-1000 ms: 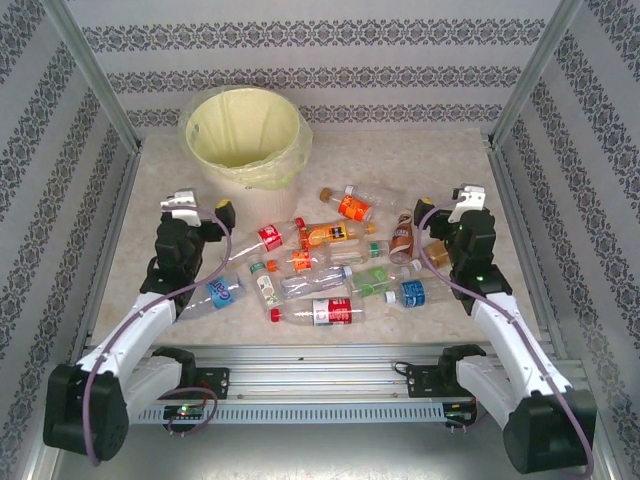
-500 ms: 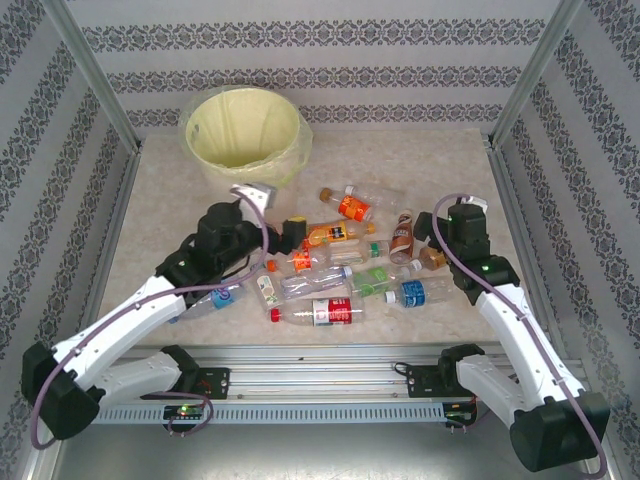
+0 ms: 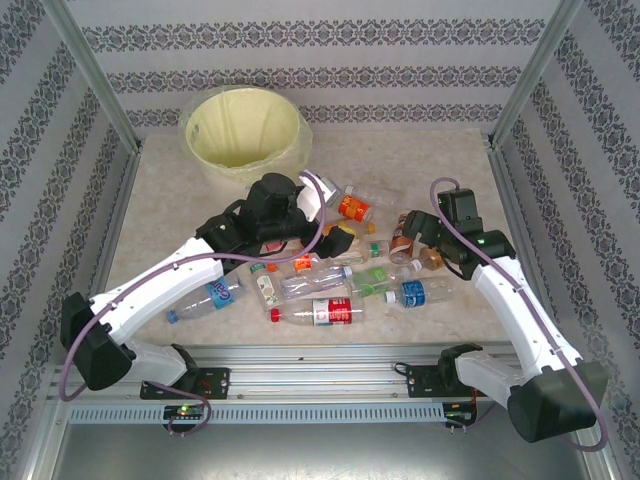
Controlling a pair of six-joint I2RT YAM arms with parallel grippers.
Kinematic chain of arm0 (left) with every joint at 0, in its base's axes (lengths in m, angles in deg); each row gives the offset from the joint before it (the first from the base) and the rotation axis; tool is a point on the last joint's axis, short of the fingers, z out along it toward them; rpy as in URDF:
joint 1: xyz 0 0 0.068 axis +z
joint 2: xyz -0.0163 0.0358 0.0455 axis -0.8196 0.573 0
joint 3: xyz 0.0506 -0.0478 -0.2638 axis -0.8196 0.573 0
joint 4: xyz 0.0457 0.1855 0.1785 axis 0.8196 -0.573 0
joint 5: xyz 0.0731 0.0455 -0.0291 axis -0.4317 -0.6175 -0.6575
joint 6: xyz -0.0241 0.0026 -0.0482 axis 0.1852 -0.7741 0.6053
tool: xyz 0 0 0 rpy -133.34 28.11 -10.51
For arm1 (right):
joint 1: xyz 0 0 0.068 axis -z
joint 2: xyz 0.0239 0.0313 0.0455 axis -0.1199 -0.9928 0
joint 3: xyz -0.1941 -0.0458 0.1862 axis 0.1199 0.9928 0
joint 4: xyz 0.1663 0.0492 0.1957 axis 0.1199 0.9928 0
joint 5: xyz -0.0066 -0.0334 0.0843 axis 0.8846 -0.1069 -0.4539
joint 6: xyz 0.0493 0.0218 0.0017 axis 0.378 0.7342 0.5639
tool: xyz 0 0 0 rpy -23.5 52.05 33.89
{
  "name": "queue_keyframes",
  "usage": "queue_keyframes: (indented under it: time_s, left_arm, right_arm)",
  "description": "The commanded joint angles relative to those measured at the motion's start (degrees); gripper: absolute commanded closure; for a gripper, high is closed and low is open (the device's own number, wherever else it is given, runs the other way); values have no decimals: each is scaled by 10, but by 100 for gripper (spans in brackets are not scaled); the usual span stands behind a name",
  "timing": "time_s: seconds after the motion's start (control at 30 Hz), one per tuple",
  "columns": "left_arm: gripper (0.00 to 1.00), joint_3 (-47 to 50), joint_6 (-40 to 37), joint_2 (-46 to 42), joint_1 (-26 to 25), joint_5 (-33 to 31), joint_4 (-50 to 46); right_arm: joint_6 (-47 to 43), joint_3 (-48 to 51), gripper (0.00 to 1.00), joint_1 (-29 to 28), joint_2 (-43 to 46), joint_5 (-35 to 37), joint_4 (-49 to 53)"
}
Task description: Put the plastic bottles in the bin
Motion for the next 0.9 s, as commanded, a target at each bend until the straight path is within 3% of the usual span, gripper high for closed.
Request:
queue_keyframes:
  time_s: [0.0, 0.37, 0.6, 0.87]
  left_arm:
    - [0, 7, -5, 0, -7, -17, 2]
    - [0, 35, -25, -9, -13, -37, -28]
    - [0, 59, -43, -24, -19, -24, -16]
    - [0, 66, -53, -19, -35, -48, -22]
  right_arm:
    - [3, 1, 2, -5, 12, -5, -9]
    - [-24, -31, 3, -8, -81, -61, -5]
    - [-33, -52, 19, -9, -145, -71, 12]
    - [-35, -82, 24, -11, -216, -75, 27]
